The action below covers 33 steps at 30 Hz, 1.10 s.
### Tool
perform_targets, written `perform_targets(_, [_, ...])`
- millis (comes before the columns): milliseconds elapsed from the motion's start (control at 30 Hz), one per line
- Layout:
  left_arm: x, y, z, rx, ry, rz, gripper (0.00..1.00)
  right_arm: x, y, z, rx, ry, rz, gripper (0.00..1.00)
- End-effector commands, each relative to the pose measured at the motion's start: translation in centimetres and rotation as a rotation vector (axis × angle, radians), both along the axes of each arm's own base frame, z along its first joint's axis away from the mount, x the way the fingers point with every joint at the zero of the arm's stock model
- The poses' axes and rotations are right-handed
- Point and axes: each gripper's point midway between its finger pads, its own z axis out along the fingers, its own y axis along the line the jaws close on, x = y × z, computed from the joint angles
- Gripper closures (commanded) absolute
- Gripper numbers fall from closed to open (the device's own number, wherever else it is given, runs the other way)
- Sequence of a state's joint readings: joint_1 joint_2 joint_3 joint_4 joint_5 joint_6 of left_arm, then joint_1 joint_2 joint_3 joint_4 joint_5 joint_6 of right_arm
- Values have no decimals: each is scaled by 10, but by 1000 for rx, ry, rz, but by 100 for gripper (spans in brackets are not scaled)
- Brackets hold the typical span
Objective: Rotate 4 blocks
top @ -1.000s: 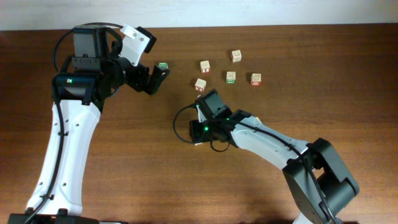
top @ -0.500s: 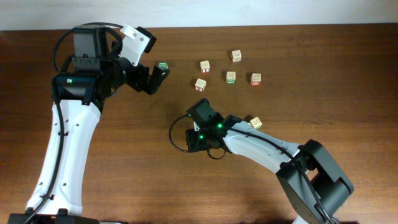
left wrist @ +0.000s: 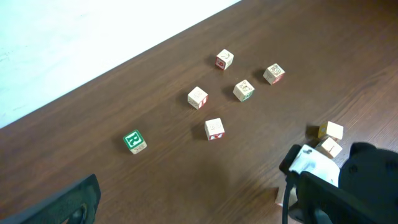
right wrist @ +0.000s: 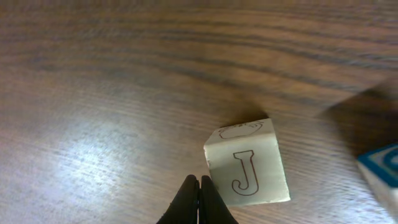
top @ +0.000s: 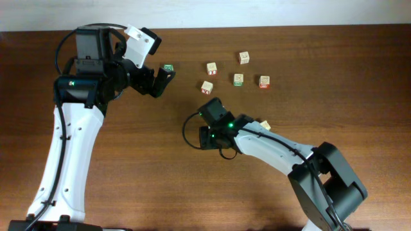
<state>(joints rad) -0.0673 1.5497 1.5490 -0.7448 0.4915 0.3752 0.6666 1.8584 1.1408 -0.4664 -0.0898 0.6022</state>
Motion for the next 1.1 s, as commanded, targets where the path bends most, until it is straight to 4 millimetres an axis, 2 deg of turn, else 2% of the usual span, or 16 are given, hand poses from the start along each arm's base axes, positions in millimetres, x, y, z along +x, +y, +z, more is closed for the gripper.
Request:
perform_targets(0, [2, -3, 7, -7, -21, -18, 1, 15, -5, 2, -10, -28, -40, 96])
perform_targets(533, [2, -3, 7, -7, -21, -18, 1, 21, -17, 1, -30, -26, -194, 96])
perform_targets(800, [2, -3, 7, -7, -21, -18, 1, 23, -15, 5, -22, -30, -192, 96])
perform_targets(867, [2, -3, 7, -7, -21, -18, 1, 27, -14, 15, -17, -40, -190, 96])
perform_targets(967, [2, -3, 7, -7, -21, -18, 1, 33, -20, 49, 5, -56, -200, 96])
perform_targets(1067, [2, -3, 7, -7, -21, -18, 1, 32, -21, 75, 28, -79, -161, 95])
